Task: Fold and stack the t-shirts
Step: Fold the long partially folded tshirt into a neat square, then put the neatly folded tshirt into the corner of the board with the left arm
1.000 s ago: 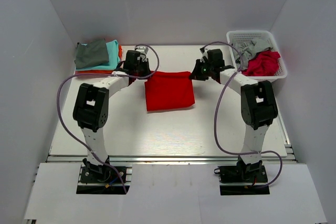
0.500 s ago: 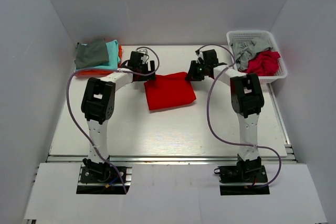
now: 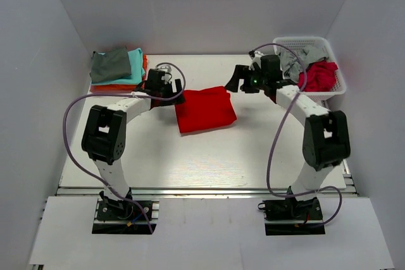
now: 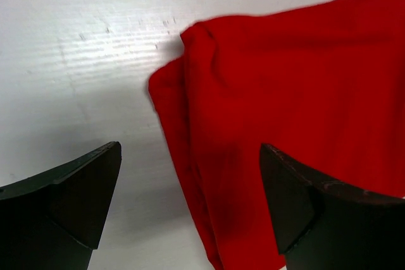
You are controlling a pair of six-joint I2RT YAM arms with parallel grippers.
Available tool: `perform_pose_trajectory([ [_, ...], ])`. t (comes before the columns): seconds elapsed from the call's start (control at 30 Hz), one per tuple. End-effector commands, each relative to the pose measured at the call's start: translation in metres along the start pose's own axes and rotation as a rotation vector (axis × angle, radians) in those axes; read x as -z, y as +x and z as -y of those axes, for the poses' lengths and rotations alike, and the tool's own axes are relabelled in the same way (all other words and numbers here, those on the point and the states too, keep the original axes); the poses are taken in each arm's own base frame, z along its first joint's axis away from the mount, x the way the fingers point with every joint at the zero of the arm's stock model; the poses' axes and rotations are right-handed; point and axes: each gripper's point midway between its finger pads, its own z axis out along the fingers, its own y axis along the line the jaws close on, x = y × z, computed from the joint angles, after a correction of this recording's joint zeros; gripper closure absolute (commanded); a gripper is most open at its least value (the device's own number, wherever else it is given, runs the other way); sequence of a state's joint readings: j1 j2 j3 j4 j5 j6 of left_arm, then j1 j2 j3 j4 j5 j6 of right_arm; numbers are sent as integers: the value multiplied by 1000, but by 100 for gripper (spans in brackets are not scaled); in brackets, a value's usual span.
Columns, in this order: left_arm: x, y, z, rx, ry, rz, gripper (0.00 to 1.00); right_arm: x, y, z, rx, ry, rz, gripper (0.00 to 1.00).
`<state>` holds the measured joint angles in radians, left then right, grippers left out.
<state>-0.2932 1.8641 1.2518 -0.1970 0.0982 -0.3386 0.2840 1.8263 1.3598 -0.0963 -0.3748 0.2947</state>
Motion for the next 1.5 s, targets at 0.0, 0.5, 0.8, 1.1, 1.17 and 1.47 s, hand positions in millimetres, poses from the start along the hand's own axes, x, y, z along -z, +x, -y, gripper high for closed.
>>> perform_pose_trajectory([
  [0.0,1,11,14,31,73,-22,0,32,-23,-13,27,1,141,10],
  [0.5,-32,91,38,15,264,-143,32,115,28,0,-2,182,244,10],
  [0.8,-41,105,39,-26,226,-168,93,121,44,9,-25,220,264,10],
  [1.1,-19,4,44,-230,100,33,100,135,53,23,-19,298,299,10],
  [1.17,-6,-12,39,-313,55,49,100,139,53,30,-13,344,314,10],
  [1.47,57,-107,22,-508,-117,194,100,146,51,34,-10,377,338,10],
])
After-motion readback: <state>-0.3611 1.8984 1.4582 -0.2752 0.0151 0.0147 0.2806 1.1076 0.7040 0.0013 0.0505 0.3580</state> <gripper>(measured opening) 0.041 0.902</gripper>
